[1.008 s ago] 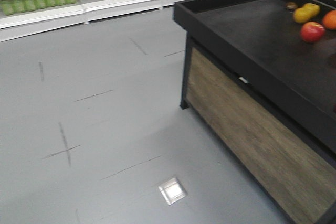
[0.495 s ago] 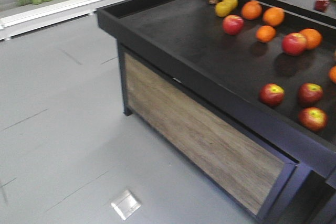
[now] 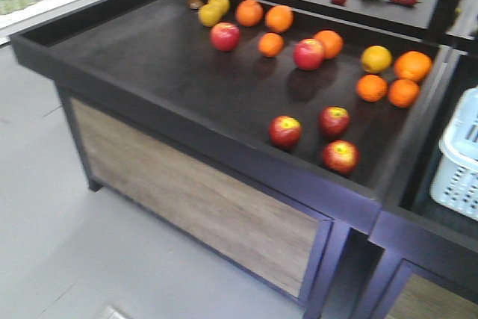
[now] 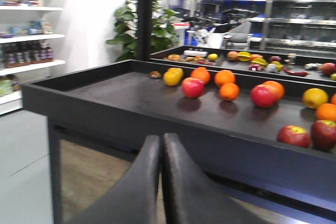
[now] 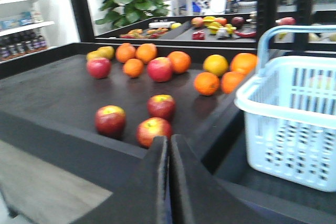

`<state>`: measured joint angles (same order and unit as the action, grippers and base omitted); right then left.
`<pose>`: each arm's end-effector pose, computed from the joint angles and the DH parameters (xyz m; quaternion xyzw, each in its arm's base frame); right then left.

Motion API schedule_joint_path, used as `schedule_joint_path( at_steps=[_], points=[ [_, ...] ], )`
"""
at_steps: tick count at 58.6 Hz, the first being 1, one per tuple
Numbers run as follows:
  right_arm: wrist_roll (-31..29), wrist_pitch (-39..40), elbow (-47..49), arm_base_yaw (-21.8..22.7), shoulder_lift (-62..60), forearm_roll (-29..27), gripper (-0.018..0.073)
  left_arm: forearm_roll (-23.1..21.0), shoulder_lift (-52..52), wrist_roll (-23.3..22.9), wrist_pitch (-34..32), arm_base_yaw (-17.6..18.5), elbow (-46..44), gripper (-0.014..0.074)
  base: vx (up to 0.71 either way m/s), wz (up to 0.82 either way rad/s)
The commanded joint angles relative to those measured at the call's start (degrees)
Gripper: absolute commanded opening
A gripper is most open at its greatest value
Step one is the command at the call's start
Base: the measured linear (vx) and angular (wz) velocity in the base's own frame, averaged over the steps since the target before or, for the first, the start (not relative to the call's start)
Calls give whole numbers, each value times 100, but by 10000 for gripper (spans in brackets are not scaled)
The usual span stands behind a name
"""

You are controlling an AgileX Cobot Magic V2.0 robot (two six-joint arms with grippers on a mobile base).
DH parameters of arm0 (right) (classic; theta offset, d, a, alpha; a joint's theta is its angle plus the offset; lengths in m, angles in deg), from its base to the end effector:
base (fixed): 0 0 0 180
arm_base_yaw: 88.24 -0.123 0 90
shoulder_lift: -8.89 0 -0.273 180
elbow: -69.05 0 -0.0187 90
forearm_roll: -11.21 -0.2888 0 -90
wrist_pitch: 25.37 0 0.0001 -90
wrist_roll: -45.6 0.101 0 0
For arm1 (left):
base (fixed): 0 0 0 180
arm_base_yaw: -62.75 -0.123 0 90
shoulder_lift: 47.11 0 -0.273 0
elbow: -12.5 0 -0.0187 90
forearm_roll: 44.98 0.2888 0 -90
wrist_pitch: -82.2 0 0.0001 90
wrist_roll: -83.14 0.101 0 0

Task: Pick three apples into basket with both arms
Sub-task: 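Turn the base and approach the table holding the light-blue basket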

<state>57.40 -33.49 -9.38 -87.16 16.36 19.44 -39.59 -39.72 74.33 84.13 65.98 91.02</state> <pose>0.1167 -0.0043 0.1908 0.0371 0.7300 0.0079 0.6824 0.1168 -0.0063 0.2011 -0.0023 0.6936 -0.0407 0.7192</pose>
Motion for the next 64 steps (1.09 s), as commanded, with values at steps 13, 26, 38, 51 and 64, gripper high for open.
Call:
schedule_joint_path(
  at_steps=[13, 26, 38, 51, 64],
  points=[
    [-37, 423, -79, 24, -67, 14, -5, -10, -69, -15, -411, 46, -150, -6, 9, -48],
    [-37, 423, -79, 24, -67, 14, -5, -10, -69, -15, -411, 46, -150, -6, 8, -40],
    [-37, 423, -79, 24, -67, 14, -5, -10, -69, -15, -411, 46, -150, -6, 7, -34],
    [-37, 423, -79, 24, -67, 14, -5, -10, -69, -15, -411, 46, -150, -6, 6, -34],
    [-37, 423, -79, 24, -67, 14, -5, -10, -69, -15, -411, 46, -150, -6, 6, -32]
  ],
)
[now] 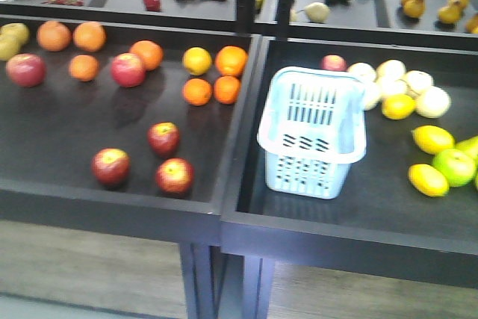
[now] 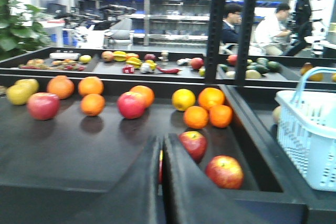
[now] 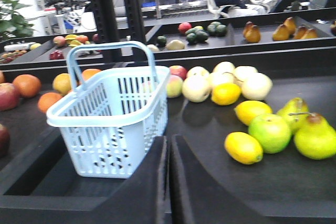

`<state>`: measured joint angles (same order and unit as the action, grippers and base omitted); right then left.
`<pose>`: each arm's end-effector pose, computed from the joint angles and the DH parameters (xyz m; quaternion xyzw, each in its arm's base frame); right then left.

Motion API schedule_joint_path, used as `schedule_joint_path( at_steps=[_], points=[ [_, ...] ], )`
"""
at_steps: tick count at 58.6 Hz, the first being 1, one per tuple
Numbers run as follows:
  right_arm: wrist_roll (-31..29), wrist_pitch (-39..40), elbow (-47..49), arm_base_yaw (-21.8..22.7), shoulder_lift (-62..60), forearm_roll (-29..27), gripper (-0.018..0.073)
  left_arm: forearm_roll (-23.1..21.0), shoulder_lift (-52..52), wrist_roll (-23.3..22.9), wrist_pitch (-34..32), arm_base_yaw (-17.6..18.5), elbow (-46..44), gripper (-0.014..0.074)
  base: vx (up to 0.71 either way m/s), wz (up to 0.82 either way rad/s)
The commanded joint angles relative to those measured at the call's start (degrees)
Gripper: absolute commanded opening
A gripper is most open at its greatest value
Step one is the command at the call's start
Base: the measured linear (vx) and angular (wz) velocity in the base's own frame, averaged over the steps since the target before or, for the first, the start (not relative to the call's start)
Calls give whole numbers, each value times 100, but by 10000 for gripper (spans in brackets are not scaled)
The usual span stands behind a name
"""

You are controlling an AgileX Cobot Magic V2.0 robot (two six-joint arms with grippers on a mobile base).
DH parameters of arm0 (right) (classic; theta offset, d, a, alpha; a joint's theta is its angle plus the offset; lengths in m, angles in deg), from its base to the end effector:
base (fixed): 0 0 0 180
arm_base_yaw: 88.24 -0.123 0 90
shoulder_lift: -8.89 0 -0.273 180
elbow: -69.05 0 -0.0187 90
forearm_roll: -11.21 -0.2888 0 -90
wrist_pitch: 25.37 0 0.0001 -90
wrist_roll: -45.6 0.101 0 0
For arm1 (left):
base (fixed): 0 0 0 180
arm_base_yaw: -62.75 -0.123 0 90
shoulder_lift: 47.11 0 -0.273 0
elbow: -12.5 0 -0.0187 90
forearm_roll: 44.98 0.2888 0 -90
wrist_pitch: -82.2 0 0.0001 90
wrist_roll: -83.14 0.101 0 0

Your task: Pick three apples into basket with both arms

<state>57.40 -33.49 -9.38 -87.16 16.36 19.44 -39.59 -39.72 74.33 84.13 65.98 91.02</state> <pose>0.1167 -0.0043 0.1908 0.0371 0.7300 0.0079 0.6824 0.1168 -0.0063 0.2011 -0.0023 0.6936 -0.0407 0.7192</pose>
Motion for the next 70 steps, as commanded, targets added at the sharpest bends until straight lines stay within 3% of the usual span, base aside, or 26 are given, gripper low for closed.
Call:
schedule_joint_path(
  at_steps=[1, 70],
  points=[
    [-37, 423, -79, 24, -67, 14, -5, -10, -69, -15, -411, 46, -150, -6, 6, -31],
    [-37, 423, -79, 24, -67, 14, -5, -10, -69, -15, -411, 46, -150, -6, 6, -18]
  ],
)
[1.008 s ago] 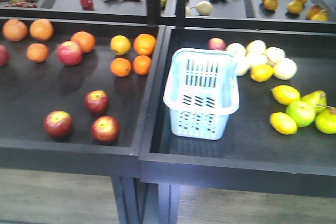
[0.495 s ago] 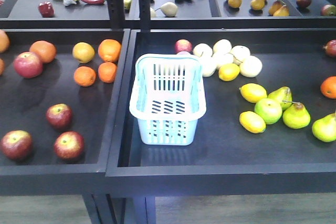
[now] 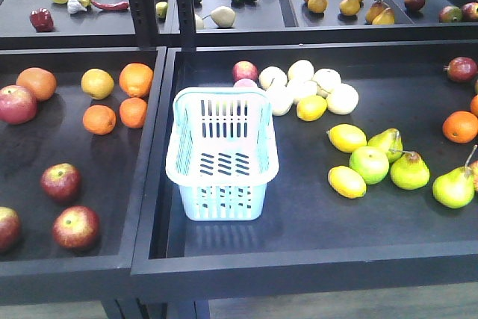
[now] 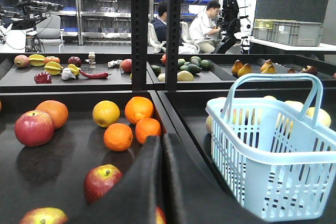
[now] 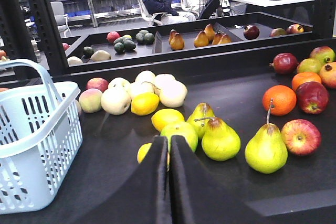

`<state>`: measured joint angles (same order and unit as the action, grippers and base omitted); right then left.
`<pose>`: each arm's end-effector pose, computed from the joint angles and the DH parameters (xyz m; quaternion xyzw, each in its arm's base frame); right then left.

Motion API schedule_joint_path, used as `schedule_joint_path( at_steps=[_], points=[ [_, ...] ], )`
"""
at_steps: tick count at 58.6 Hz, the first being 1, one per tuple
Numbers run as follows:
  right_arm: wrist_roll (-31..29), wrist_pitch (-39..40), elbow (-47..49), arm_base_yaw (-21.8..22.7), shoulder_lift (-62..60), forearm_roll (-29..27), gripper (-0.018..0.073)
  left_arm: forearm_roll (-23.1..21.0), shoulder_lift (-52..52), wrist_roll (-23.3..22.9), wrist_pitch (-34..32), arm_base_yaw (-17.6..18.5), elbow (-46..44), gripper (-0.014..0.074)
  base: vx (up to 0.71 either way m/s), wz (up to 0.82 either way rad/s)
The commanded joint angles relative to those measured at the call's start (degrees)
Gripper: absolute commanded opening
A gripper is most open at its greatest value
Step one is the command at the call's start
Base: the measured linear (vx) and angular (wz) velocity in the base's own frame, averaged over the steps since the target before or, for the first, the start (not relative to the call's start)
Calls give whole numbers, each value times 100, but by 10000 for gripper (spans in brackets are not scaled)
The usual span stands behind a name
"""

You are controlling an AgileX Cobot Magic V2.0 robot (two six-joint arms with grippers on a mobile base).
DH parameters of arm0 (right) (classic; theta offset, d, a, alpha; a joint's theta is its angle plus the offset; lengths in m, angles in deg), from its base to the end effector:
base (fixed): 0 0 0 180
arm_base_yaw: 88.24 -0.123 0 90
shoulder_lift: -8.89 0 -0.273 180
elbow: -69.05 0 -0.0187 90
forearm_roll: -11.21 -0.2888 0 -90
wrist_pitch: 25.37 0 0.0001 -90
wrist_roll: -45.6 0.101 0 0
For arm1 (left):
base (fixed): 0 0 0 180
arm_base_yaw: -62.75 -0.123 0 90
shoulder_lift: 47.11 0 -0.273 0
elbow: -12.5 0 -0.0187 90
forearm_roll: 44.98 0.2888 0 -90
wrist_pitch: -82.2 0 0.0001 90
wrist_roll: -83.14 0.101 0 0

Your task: Pick three apples into basket with both arms

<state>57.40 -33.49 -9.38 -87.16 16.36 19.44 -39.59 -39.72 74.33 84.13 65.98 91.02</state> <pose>0.1167 -0.0043 0.1908 0.0371 0.7300 0.0079 0.6824 0.1168 -0.0063 0.2011 -0.0023 0.6936 -0.0407 0.7192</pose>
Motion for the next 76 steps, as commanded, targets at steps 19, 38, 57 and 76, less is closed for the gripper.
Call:
schedule_joint_path(
  at_steps=[19, 38, 57, 76],
  points=[
    [-37, 423, -79, 24, -67, 14, -5, -10, -69, -15, -411, 46, -150, -6, 9, -1],
    [-37, 423, -79, 24, -67, 14, -5, -10, -69, -15, -411, 46, -150, -6, 12, 2],
    [-37, 423, -79, 24, -67, 14, -5, -10, -69, -15, -411, 46, -150, -6, 11, 4],
    [-37, 423, -79, 24, -67, 14, -5, -10, -69, -15, -411, 46, -150, -6, 8, 3]
  ],
)
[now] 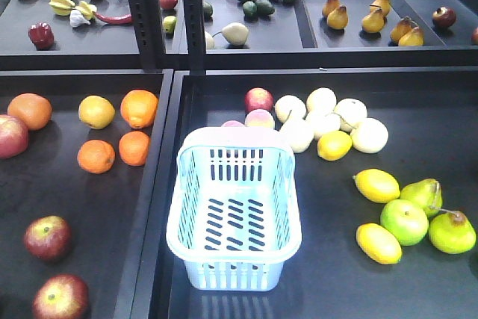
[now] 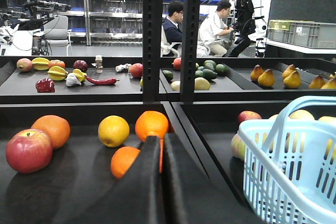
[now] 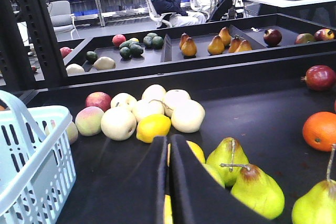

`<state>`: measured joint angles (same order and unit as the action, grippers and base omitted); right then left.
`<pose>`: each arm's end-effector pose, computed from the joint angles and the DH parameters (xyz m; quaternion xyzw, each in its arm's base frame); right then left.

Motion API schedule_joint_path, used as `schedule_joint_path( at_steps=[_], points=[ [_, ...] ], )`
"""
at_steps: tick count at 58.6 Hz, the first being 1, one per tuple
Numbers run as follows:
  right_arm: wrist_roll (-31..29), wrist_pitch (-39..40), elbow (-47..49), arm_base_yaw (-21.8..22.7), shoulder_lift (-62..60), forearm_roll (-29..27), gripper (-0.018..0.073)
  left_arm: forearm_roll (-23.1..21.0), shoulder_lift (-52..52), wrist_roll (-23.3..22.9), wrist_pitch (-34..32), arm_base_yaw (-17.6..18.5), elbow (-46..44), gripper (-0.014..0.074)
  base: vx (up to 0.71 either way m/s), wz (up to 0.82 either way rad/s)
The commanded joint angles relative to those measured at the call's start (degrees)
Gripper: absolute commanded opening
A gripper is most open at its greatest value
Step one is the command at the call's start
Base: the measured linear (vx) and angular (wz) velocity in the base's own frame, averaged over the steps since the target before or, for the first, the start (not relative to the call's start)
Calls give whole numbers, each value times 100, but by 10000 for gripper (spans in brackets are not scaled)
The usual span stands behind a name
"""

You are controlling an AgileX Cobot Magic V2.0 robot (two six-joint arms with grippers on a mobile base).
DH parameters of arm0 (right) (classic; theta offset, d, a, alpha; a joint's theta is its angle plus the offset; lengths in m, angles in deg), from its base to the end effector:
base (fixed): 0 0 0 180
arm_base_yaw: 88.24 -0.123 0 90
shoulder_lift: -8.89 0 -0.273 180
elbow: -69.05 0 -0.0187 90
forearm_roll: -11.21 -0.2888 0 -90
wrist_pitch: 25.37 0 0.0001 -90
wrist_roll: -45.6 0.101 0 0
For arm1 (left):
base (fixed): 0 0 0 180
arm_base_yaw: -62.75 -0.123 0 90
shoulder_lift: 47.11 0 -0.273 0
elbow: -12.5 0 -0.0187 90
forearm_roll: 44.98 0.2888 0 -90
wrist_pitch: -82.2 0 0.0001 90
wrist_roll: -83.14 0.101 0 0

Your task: Pick three apples into basket with both arms

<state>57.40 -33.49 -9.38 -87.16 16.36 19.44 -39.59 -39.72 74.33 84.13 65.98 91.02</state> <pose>0.1167 -0.0043 0.1908 0.0371 0.7300 0.0079 0.6824 0.1168 -0.0063 0.2011 -0.0023 0.6936 -0.0407 0.7192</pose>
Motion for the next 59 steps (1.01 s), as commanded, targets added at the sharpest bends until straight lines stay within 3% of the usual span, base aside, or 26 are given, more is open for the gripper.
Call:
schedule_joint_path(
  at_steps=[1, 59],
  points=[
    [-37, 423, -79, 24, -67, 14, -5, -10, -69, -15, -411, 46, -150, -6, 7, 3],
    [-37, 423, -79, 24, -67, 14, -5, -10, -69, -15, -411, 46, -150, -6, 3, 1]
  ],
)
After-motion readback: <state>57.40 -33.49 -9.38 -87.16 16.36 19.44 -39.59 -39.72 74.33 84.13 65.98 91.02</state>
